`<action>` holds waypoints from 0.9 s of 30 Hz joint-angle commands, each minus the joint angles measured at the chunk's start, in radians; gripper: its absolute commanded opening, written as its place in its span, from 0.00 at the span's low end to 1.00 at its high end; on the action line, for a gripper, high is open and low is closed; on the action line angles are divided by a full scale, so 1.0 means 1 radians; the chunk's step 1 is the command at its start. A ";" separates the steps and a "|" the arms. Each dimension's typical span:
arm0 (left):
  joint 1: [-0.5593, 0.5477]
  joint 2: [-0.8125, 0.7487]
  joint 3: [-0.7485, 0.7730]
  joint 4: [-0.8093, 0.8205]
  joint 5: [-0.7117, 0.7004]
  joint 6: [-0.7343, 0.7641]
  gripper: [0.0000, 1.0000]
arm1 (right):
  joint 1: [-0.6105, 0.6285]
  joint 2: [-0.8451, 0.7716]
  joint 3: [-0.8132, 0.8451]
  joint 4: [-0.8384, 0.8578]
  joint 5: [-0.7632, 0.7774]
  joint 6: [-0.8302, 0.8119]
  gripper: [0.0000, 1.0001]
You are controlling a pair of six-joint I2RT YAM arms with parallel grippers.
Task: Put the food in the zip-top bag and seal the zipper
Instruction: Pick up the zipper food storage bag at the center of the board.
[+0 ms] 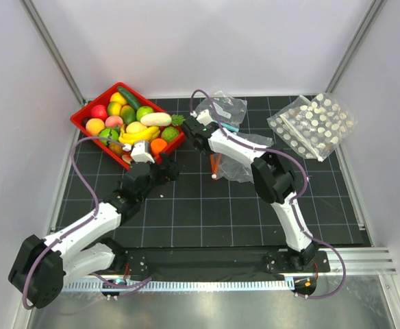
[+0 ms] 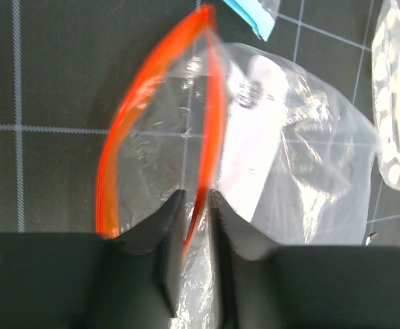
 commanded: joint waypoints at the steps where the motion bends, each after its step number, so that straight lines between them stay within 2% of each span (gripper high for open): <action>1: 0.002 0.008 0.018 0.027 0.002 0.016 0.90 | -0.001 -0.028 0.034 0.010 0.059 -0.011 0.19; 2: 0.000 0.011 0.019 0.029 0.003 0.018 0.90 | -0.001 -0.054 0.022 0.021 0.057 -0.011 0.10; 5: 0.000 0.033 0.028 0.030 0.022 0.021 0.90 | 0.001 -0.124 -0.036 0.056 0.030 -0.012 0.01; 9: 0.000 0.082 0.045 0.038 0.062 0.028 0.90 | 0.008 -0.250 -0.153 0.128 -0.007 -0.015 0.01; 15: -0.006 0.157 0.070 0.082 0.177 0.028 0.91 | 0.082 -0.482 -0.482 0.320 -0.089 -0.009 0.01; 19: -0.006 0.206 0.087 0.125 0.258 0.024 0.91 | 0.152 -0.621 -0.608 0.409 -0.121 0.018 0.01; 27: -0.006 0.241 0.101 0.138 0.312 0.024 0.92 | 0.257 -0.731 -0.742 0.449 -0.128 0.078 0.01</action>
